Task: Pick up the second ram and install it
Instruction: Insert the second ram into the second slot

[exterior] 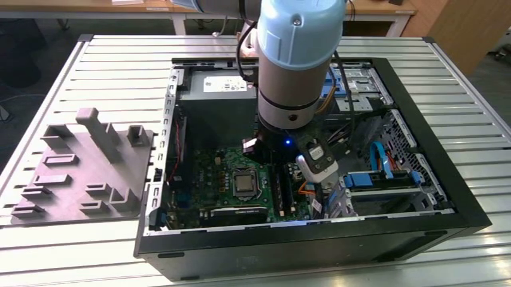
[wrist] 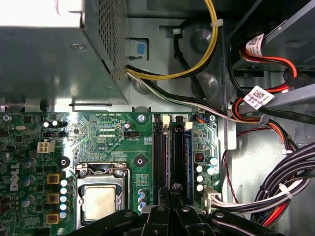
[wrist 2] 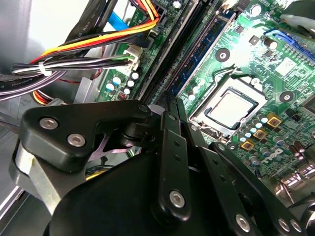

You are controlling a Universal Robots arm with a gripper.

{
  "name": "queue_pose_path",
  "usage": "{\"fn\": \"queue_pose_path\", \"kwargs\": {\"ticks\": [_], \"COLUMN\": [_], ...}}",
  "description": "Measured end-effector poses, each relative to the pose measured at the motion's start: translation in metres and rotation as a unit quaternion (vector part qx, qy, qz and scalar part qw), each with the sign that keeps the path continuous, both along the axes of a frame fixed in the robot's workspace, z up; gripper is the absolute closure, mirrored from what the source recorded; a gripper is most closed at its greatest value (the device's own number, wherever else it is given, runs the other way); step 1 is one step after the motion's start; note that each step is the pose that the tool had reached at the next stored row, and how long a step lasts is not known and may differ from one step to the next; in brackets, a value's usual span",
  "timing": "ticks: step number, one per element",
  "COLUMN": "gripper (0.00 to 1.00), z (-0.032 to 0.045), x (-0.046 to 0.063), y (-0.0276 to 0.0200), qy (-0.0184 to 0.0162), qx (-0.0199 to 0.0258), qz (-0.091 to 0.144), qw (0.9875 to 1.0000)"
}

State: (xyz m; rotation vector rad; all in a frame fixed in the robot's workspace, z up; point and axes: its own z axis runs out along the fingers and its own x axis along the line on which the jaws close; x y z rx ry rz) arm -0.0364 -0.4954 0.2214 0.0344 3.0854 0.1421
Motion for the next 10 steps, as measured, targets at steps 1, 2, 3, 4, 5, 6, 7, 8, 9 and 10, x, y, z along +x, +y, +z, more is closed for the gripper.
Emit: {"fn": "queue_pose_path", "kwargs": {"ticks": [1,2,3,4,5,6,7,8,9,10], "gripper": [0.89,0.89,0.89,0.89,0.89,0.89,0.89,0.89,0.89,0.89], "z": [0.0010,0.0024,0.0031,0.0031,0.0031,0.0030,0.0027,0.0023,0.0020,0.0016], "x": [0.0000,0.0000,0.0000,0.0000,0.0000,0.0000,0.0000,0.0000,-0.0001,-0.0001], "y": [0.0000,0.0000,0.0000,0.0000,0.0000,0.0000,0.0000,0.0000,-0.0001,0.0000], "qy": [-0.0001,-0.0001,0.0000,0.0000,0.0000,0.0000,0.0000,0.0001,0.0001,0.0001], "qx": [0.0001,-0.0001,-0.0003,-0.0001,-0.0001,-0.0001,-0.0002,-0.0002,-0.0003,-0.0004], "qz": [0.000,0.000,0.000,0.000,0.000,0.000,0.000,0.001,0.002,0.002], "qw": [1.0000,1.0000,1.0000,1.0000,1.0000,1.0000,1.0000,1.0000,1.0000,1.0000]}}
